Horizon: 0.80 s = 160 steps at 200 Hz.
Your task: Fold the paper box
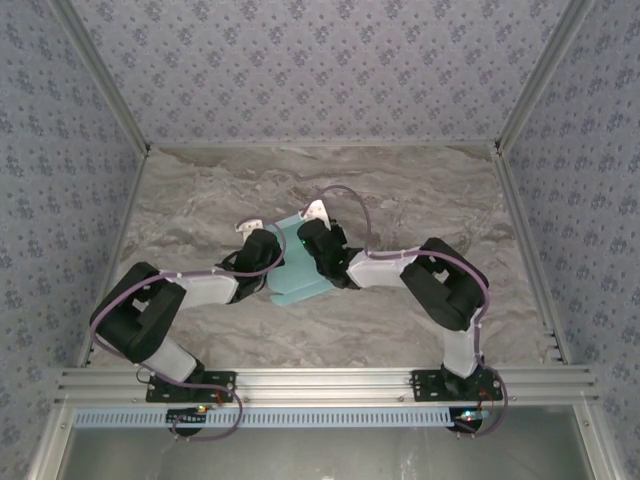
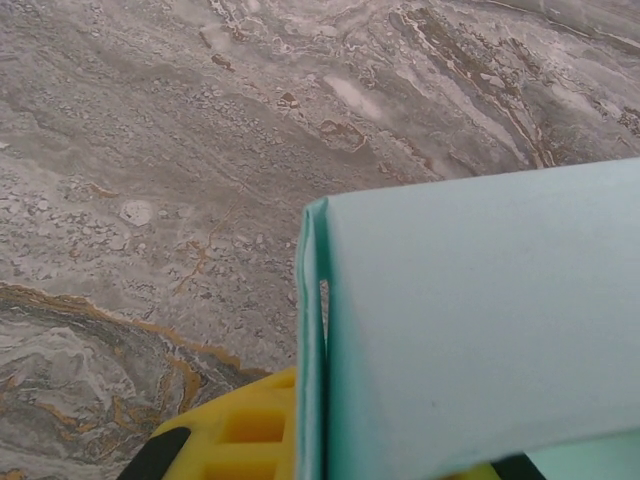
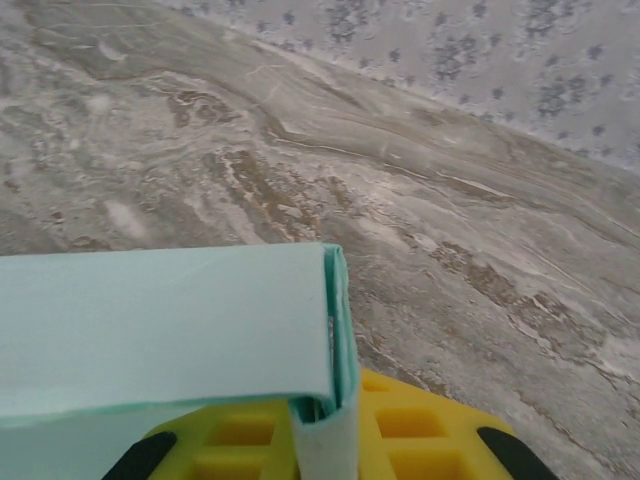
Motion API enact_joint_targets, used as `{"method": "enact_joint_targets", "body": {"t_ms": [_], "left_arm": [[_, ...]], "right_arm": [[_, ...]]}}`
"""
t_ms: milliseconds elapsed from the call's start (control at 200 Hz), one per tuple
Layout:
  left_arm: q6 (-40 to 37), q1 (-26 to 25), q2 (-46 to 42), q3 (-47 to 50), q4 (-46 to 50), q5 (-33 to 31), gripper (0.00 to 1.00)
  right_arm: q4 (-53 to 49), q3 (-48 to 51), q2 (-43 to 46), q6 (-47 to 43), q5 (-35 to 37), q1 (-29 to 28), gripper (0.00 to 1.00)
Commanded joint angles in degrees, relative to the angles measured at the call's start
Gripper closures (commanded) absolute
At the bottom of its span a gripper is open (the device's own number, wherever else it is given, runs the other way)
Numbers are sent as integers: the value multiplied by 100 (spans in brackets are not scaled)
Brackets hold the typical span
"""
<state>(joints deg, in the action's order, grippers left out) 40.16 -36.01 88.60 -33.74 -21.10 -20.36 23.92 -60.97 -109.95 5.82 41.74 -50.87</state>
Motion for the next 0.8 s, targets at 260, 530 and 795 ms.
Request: {"method": "enact_joint_targets", "body": {"t_ms": [260, 530, 795], "left_arm": [[40, -6, 0, -94, -43, 61, 100], [30, -9, 68, -131, -43, 61, 100], [1, -15, 48, -145, 14, 44, 100]], "right_arm": [[-1223, -302, -29, 1299, 2142, 146, 96], [-5445, -1633, -102, 5350, 2782, -61, 93], [-3979, -1053, 320, 3838, 1464, -128, 65]]}}
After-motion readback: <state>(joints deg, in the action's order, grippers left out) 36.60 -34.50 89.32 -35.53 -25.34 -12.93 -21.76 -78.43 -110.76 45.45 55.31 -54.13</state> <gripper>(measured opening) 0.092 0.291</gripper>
